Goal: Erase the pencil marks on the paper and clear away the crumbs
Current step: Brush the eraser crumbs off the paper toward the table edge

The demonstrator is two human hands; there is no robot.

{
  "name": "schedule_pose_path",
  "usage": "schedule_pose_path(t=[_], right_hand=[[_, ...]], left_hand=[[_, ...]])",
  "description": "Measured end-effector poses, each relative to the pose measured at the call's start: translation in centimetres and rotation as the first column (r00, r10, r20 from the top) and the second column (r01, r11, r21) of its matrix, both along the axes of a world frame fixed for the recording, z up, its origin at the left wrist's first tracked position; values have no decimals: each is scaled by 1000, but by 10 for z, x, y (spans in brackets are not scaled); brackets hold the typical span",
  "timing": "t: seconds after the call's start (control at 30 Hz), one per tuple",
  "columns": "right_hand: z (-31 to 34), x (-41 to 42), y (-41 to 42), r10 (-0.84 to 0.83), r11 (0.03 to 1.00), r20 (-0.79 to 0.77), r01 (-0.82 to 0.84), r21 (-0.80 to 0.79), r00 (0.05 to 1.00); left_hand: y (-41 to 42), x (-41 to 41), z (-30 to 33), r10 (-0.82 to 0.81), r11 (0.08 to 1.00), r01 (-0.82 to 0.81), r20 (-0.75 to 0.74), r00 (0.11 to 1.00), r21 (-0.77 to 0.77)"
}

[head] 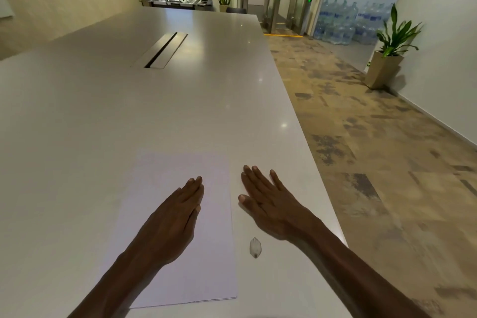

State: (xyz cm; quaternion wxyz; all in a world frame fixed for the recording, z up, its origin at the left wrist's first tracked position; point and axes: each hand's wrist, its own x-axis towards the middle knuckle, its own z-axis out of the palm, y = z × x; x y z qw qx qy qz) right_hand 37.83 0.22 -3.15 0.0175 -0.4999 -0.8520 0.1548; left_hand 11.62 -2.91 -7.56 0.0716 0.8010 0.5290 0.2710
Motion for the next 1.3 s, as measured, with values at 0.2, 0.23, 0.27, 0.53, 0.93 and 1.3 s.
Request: schedule_pose_path(t=[0.2,0.23,0.27,0.53,0.93,1.3], right_hand=[[4,-12,10,-6,999,-66,9,42,998],[5,-17,14,6,999,-59,-4,40,998],[4,-22,18,4,999,-50,-3,32,999],[-4,-15,24,-132,991,17,132,14,991],[-3,-26,13,-86,996,0,86,13,996],[1,-10,4,-213,972,-37,215,98,976]], left_hand=[[-1,1,0,13,1000,-13,-4,1000,5],[-1,1,0,12,1000,-12,-4,1000,1],[-1,1,0,8,1000,-8,-4,1000,0],[-3,2,4,-29,1000,29,-6,1000,-7],[-4,0,3,-33,999,33,-8,999,-8],[-3,0,4,-33,999,32,-34,999,-27]])
